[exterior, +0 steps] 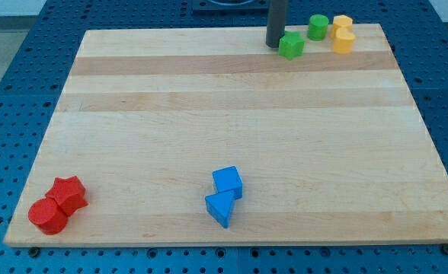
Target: Push the green star to the left of the yellow heart
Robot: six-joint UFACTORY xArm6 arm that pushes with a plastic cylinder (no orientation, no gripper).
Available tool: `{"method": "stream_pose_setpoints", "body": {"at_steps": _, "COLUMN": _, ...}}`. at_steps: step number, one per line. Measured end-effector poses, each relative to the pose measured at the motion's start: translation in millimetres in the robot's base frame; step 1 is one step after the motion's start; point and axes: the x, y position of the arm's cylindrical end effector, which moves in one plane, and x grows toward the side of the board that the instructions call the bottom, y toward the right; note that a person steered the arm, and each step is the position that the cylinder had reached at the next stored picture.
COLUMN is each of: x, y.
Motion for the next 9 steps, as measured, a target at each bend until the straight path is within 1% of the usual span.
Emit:
{"method": "stream_pose_setpoints", "body": {"at_steps": 2, "x": 23, "y": -1}}
{"method": "stream_pose_setpoints", "body": {"at_steps": 3, "x": 26, "y": 1}}
{"method": "stream_pose_setpoints", "body": {"at_steps": 4, "x": 26, "y": 14}}
{"method": "stream_pose_setpoints", "body": {"at_steps": 6, "x": 26, "y": 21}}
{"method": "stream_pose_setpoints", "body": {"at_steps": 8, "x": 15, "y": 24}}
{"method": "stream_pose_setpoints", "body": {"at_steps": 9, "x": 15, "y": 37}}
